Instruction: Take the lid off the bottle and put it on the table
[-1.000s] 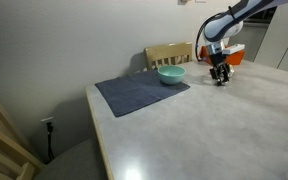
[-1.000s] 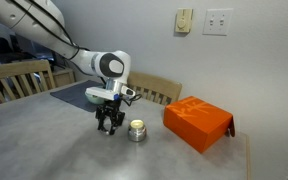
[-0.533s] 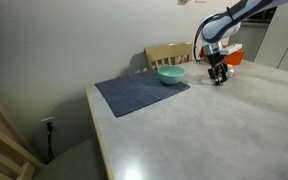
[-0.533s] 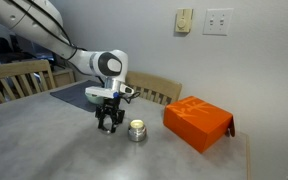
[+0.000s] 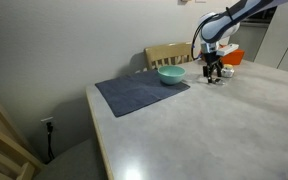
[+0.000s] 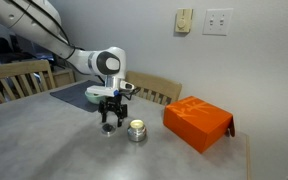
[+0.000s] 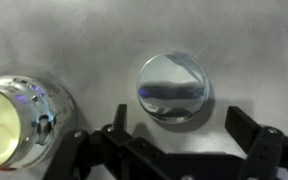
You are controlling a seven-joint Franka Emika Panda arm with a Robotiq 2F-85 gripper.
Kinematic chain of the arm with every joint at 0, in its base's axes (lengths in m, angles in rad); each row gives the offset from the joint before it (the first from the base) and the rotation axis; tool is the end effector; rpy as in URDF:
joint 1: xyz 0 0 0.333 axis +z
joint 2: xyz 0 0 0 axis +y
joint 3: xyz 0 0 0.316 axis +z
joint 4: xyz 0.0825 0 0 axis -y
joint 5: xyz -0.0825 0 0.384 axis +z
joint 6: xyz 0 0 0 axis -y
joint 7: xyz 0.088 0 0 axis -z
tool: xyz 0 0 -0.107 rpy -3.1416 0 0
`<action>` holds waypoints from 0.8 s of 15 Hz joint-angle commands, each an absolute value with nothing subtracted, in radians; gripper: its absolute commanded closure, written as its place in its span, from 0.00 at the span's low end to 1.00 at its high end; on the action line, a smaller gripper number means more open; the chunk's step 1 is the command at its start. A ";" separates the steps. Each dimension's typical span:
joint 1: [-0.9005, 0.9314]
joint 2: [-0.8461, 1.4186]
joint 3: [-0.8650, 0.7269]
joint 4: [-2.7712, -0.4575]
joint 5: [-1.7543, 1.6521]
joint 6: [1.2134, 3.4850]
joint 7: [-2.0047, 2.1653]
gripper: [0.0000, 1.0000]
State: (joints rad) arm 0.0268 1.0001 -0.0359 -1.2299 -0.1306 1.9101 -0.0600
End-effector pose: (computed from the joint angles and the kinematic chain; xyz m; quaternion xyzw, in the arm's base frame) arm 0.7150 -0.0100 0.1361 0.9826 0.0620 -0.1611 0.0680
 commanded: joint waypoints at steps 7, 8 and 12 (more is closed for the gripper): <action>0.194 0.689 -0.068 -1.516 -0.297 1.924 0.182 0.00; 0.198 0.657 -0.057 -1.534 -0.281 1.910 0.197 0.00; 0.199 0.672 -0.036 -1.481 -0.264 1.896 0.214 0.00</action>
State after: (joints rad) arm 0.2060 0.6696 -0.0457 -1.4850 -0.2585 1.8996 0.2112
